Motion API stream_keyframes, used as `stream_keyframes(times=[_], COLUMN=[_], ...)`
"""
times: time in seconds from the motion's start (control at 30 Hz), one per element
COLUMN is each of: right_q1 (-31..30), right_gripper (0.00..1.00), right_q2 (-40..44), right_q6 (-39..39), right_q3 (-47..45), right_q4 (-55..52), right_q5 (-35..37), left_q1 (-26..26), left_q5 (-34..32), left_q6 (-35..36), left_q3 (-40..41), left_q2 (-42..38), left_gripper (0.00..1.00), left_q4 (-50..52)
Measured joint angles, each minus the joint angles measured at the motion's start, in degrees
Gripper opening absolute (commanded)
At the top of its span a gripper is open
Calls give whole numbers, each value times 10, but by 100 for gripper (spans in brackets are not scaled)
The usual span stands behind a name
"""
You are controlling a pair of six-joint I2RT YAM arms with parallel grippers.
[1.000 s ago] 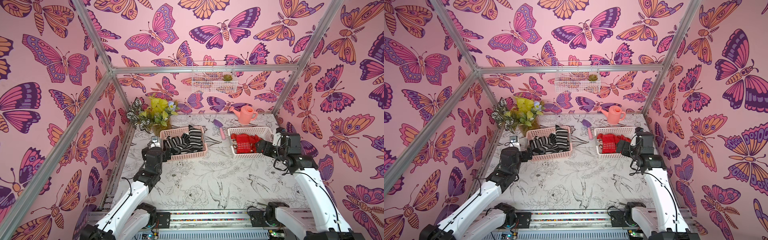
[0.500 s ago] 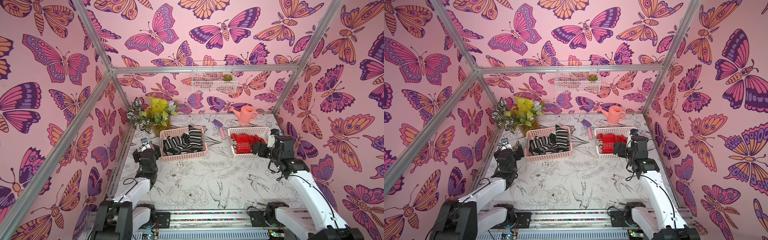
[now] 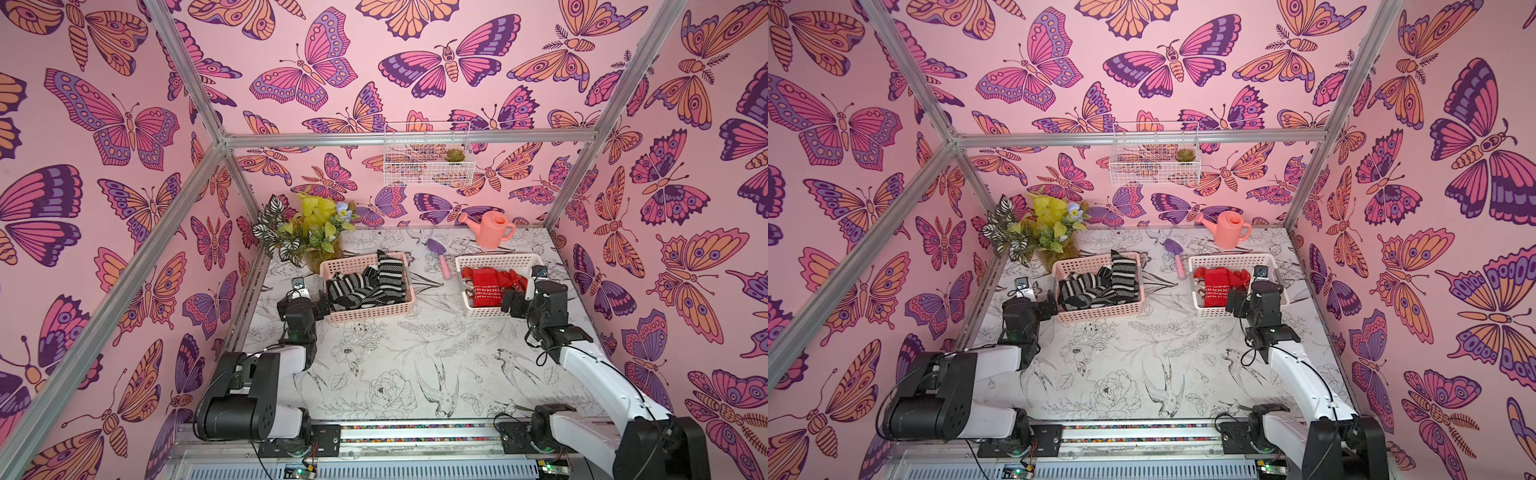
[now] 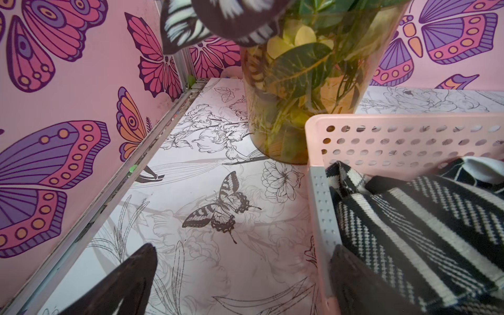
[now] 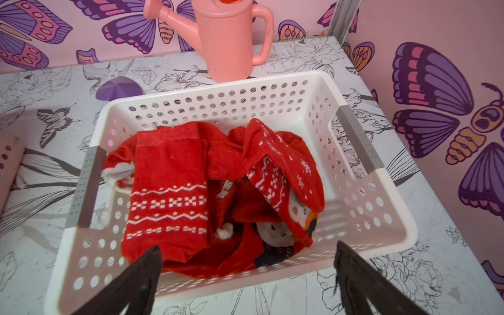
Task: Sort the socks into the basket by color
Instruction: Reset both arms
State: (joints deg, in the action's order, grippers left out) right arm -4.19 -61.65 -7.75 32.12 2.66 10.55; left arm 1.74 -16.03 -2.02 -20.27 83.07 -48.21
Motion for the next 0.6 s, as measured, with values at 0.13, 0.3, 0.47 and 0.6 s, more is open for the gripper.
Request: stream_keyframes(times=[0.13, 0.3, 0.47, 0.6], right_q1=[0, 0, 0, 1], right_gripper=[99, 99, 99, 99], right_q2=[-28, -70, -99, -117], right_q6=[7, 24, 40, 45], right_q3=[-8, -23, -40, -48], right_q4=[52, 120, 189, 239], right_q5=[25, 39, 44, 47], left_q1=[-5, -10, -10, -10], left_q5=[12, 28, 38, 43], left_q6=[-2, -2, -2, -4], left_q3=[-5, -7, -4, 6], left_q2=[4, 20, 40, 43], left_gripper=[100, 100, 100, 100], left_q4=[0, -18, -59, -79])
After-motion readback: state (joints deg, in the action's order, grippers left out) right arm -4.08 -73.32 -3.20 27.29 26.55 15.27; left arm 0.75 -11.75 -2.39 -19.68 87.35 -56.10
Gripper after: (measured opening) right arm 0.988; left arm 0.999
